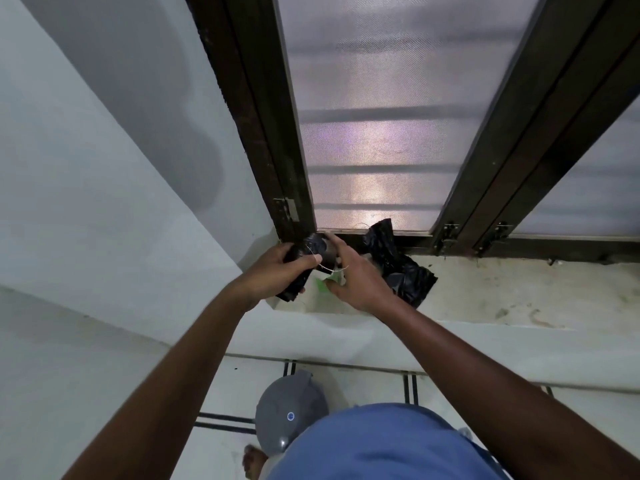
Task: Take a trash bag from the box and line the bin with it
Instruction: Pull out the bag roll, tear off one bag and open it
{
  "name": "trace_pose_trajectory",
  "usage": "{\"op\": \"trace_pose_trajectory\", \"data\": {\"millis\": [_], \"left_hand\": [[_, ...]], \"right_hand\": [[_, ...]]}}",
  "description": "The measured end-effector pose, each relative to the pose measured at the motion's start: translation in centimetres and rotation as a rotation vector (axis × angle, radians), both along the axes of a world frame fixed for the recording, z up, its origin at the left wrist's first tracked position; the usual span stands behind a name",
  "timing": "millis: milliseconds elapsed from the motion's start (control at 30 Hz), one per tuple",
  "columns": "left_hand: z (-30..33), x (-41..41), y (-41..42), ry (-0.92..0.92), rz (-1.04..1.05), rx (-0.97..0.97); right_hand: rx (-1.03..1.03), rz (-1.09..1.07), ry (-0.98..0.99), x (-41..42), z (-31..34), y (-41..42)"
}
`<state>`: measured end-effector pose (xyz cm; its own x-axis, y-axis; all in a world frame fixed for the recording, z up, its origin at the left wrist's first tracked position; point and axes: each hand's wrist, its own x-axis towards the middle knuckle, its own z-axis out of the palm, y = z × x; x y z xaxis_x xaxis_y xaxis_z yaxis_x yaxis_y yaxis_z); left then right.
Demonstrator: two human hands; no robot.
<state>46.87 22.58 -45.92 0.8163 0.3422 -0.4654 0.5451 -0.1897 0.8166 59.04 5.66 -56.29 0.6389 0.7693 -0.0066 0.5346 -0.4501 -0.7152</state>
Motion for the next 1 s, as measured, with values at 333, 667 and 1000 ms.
{"op": "trace_pose_trajectory", "data": {"millis": [333, 667, 1000], "left_hand": [[-0.9, 0.2, 0.1, 0.006, 0.036, -0.099], [-1.4, 0.3, 1.0, -0.006, 0.125, -0.193], [-1.0, 0.1, 1.0, 0.004, 0.138, -0.125]], "right_hand": [[-0.073, 0.046, 0.14, -0.5, -1.1, -0.5], [0.097, 0.04, 0.176, -1.0, -0.8, -0.2], [0.098, -0.006, 0.134, -1.2, -0.7, 0.0]]}}
